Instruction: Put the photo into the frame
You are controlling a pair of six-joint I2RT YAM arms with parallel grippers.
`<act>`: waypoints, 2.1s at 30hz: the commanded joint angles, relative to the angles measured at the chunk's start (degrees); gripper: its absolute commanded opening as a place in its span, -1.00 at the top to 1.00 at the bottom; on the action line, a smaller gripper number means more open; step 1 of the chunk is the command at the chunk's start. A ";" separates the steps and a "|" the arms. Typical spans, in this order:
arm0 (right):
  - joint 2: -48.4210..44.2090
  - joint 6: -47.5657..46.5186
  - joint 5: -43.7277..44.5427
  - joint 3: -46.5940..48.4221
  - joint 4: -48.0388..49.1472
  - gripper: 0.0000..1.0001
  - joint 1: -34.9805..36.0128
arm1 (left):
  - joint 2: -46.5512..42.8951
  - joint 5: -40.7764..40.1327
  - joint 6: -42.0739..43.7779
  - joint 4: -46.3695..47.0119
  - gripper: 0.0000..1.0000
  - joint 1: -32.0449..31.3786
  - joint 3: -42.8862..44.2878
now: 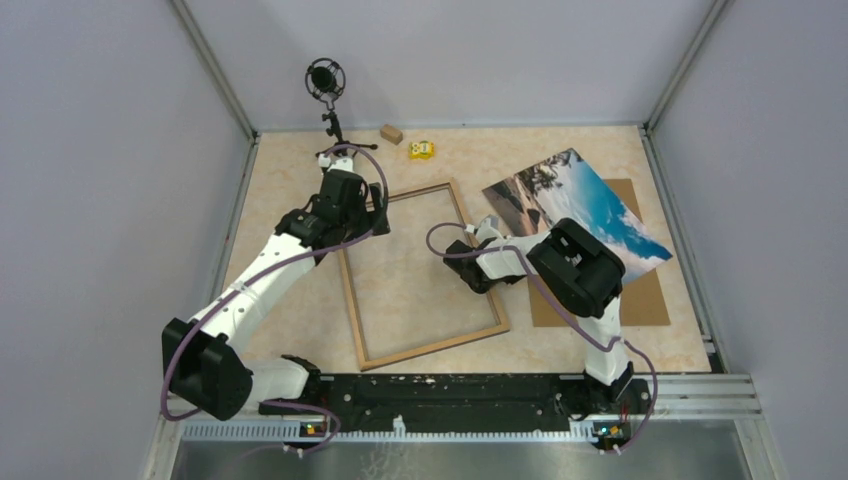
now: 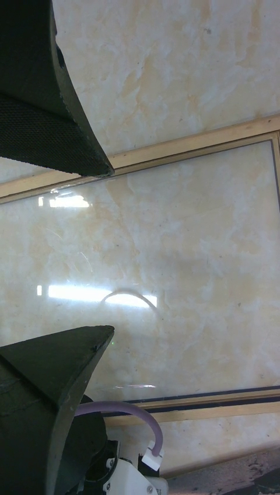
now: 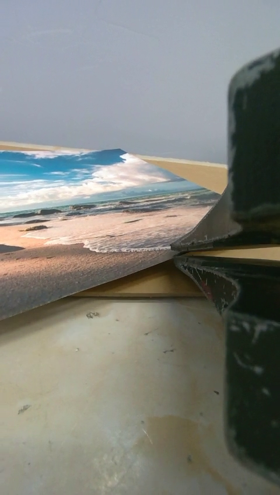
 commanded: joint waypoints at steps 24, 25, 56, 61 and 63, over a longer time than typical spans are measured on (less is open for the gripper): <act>-26.57 -13.95 -26.60 -13.92 21.89 1.00 -1.90 | 19.24 65.72 -33.86 58.52 -0.97 11.36 -16.01; -26.91 -14.19 -26.94 -14.45 22.76 1.00 -1.91 | 21.05 64.65 -37.91 63.24 -0.97 9.95 -16.02; -36.39 -14.26 -30.35 -19.65 28.26 1.00 -4.38 | 57.68 46.05 -44.21 61.40 0.07 -11.66 18.15; -35.87 -14.07 -30.39 -19.56 28.51 1.00 -4.40 | 59.37 44.84 -43.12 59.74 0.27 -12.31 20.88; -35.57 -14.09 -30.35 -19.50 28.54 1.00 -4.38 | 59.73 44.75 -43.11 59.80 0.36 -12.40 21.15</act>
